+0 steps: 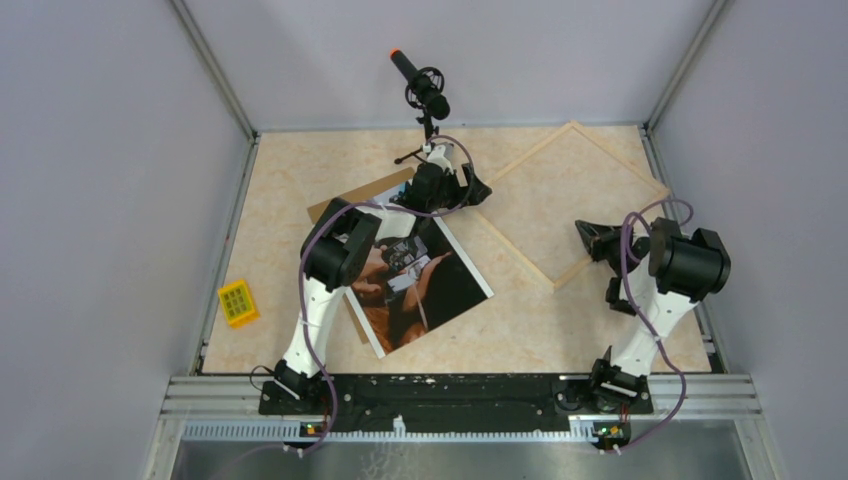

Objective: Put the photo into the frame

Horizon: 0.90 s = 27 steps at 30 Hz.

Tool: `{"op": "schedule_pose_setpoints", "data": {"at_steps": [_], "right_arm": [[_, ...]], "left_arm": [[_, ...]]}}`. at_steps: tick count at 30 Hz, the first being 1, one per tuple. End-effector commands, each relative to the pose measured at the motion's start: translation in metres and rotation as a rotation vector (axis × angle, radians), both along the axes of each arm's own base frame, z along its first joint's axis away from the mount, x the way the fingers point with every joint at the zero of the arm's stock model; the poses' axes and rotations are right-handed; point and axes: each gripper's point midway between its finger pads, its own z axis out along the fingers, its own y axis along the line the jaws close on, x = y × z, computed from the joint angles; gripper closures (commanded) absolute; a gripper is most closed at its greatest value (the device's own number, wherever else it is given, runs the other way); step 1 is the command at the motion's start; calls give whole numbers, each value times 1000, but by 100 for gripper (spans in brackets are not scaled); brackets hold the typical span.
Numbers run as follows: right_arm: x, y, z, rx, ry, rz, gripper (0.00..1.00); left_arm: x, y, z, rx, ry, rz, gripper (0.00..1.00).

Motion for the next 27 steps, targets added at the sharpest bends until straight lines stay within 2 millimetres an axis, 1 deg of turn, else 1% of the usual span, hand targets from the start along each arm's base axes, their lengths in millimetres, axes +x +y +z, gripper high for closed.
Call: {"op": "schedule_pose_setpoints", "data": {"at_steps": [1, 3, 9, 18, 21, 24, 27], "right_arm": [[6, 5, 10, -86, -48, 63, 92], [7, 5, 9, -92, -45, 67, 87], [8, 2, 8, -137, -19, 69, 82], [9, -4, 8, -259, 81, 76, 66], [8, -5, 7, -289, 121, 79, 62], [6, -7, 3, -318, 174, 80, 55], [6, -8, 3, -348, 205, 78, 48]], "left_arm": [[-22, -14, -3, -18, 36, -74, 3], [-22, -15, -4, -18, 37, -75, 3], [-21, -12, -2, -3, 28, -66, 3], [-20, -11, -2, 4, 25, -68, 3], [-20, -11, -2, 7, 25, -71, 3], [-20, -10, 0, 7, 23, -69, 3], [-20, -10, 0, 9, 21, -69, 3]]}}
